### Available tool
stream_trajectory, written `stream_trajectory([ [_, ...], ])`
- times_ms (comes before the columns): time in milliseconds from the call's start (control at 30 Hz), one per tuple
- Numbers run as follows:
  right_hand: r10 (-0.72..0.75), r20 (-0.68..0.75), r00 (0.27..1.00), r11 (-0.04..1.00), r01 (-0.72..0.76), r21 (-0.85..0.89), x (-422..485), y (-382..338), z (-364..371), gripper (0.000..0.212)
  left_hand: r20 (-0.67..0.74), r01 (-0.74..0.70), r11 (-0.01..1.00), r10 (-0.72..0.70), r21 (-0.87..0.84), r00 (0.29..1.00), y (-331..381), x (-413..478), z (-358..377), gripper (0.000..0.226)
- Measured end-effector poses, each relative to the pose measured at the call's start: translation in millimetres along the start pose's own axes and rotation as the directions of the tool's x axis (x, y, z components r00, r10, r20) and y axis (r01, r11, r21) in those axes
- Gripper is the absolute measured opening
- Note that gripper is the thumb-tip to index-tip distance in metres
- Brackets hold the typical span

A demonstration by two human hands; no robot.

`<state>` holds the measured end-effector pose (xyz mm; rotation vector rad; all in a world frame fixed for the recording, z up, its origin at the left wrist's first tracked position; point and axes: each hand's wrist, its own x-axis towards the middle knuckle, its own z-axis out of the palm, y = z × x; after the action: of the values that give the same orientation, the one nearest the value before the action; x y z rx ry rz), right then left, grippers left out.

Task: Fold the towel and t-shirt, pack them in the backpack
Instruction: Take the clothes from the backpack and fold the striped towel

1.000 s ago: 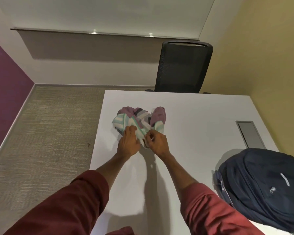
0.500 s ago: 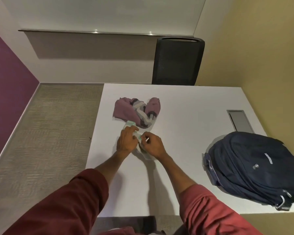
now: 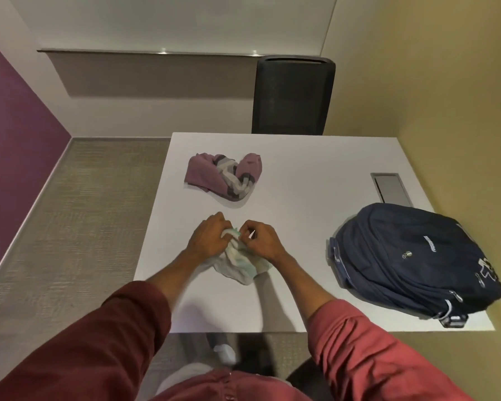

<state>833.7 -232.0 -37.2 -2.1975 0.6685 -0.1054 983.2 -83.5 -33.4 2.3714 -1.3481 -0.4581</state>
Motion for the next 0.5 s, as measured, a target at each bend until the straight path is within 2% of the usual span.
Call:
stream_trajectory([
  [133,0.036,0.109,0.993,0.993,-0.024,-0.115,-13,7,-8,0.016,-0.205,0.0,1.0,-0.001,-0.004,0.979,15,-8,3,0.035],
  [200,0.1,0.165,0.981,0.971,-0.06,-0.232,-17,15,-11,0.015,-0.292,0.018,1.0,-0.01,0.025,0.956,20,-12,-2,0.035],
  [267,0.171,0.153,0.973,0.948,-0.12,-0.295,-20,25,-14,0.013,-0.351,0.06,0.997,-0.04,0.048,0.936,23,-13,-7,0.025],
  [400,0.195,-0.142,0.971,0.955,-0.221,-0.197,-25,39,-24,0.02,-0.422,0.195,0.973,-0.128,0.121,0.898,11,-12,-17,0.021],
  [500,0.148,-0.301,0.942,0.968,-0.201,-0.152,-21,31,-39,0.022,-0.428,0.26,0.957,-0.185,0.125,0.885,-3,-8,-22,0.022],
])
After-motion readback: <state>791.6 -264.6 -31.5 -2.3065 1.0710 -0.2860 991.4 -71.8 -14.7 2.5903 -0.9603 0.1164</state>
